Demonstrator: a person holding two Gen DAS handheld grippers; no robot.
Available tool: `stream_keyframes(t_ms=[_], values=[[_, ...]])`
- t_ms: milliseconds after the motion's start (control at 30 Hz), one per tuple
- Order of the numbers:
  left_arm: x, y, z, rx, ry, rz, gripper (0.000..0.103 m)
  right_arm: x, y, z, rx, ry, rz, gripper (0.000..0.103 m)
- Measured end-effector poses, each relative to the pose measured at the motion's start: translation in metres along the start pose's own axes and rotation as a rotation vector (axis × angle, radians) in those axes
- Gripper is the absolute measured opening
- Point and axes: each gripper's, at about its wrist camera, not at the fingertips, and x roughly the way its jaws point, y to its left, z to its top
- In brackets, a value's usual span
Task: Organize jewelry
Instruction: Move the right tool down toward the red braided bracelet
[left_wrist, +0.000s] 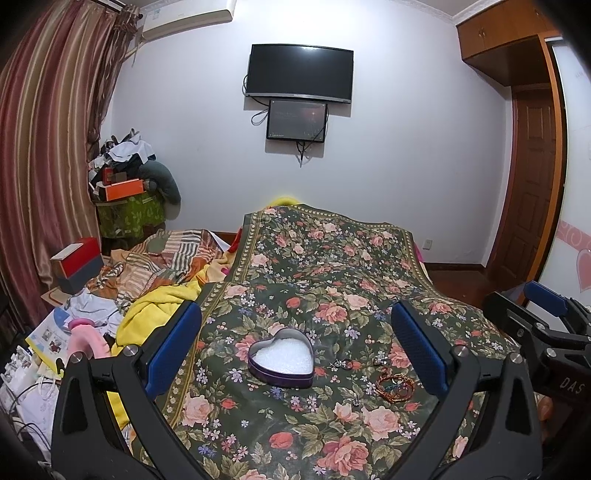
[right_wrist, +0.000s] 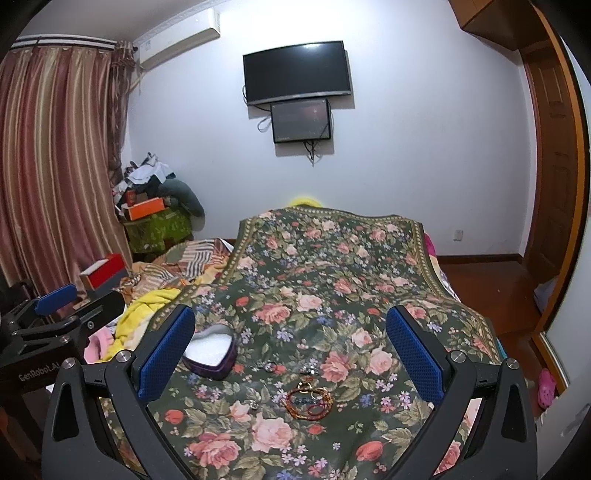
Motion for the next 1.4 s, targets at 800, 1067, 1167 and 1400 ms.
stream_keyframes(t_ms=[800,1067,1167,1400], values=[[0.102,-0.009,-0.053,0.030,0.314,-0.039,0.103,0.069,-0.057,-0.066,-0.036,0.321,-0.127,0.102],[0.141,-0.027,-0.092,0.105,0.469,-0.100,0.103,0.091,-0.065,-0.088,0.000,0.445,-0.053,0.090],[0.149,-0.035,-0.102,0.132,0.505,-0.133,0.102,0.095,-0.060,-0.089,-0.019,0.446,-0.039,0.086],[0.163,-0.049,-0.120,0.185,0.561,-0.211,0.076,0.109,-0.048,-0.093,-0.019,0.509,0.065,0.056]])
